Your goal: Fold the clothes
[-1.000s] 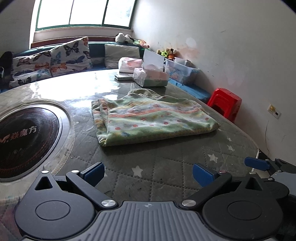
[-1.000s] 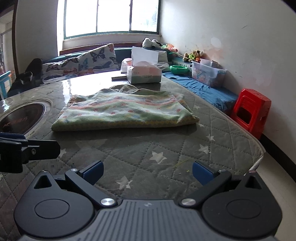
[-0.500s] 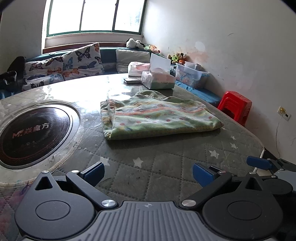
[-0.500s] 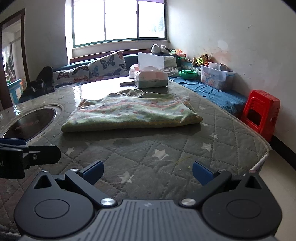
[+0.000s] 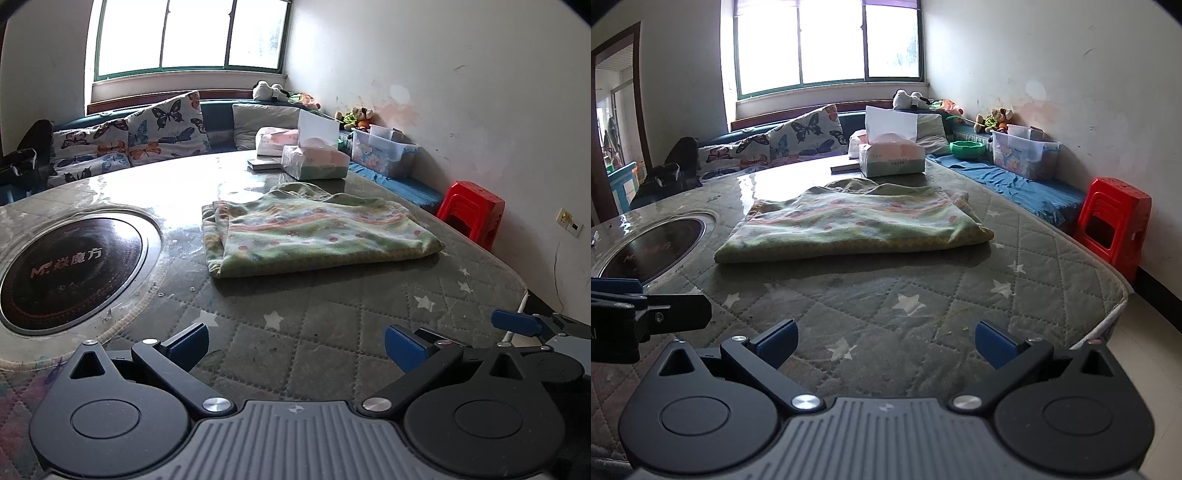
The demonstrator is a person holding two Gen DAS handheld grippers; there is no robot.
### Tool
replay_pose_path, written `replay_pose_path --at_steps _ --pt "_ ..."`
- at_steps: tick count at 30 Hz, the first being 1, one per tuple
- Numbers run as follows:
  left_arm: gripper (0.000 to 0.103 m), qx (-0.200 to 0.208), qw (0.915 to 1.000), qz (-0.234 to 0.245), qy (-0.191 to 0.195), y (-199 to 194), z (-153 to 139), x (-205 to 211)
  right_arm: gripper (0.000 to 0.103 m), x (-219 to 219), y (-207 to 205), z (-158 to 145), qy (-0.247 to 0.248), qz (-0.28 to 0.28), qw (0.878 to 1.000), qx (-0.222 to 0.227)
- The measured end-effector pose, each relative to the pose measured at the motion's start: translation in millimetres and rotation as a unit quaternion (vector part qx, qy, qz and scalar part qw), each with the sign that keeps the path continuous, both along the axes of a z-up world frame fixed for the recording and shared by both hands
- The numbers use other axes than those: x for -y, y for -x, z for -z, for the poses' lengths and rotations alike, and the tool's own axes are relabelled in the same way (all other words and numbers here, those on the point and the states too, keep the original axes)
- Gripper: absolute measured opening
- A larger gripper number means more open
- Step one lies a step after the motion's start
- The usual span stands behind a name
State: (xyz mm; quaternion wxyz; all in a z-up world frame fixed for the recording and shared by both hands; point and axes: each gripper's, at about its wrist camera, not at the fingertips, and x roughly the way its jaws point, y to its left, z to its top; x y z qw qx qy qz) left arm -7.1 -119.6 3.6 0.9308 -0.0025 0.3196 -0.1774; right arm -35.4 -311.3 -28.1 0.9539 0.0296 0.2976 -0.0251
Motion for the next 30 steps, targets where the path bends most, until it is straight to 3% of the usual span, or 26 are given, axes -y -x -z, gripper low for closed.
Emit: replay_pose_path --at_steps 30 --pt "0.103 -0.018 0.9997 0.002 -0.014 -38.4 4.0 5.1 0.103 2.0 -40.4 -4.0 0.011 -0.008 1.0 -0.018"
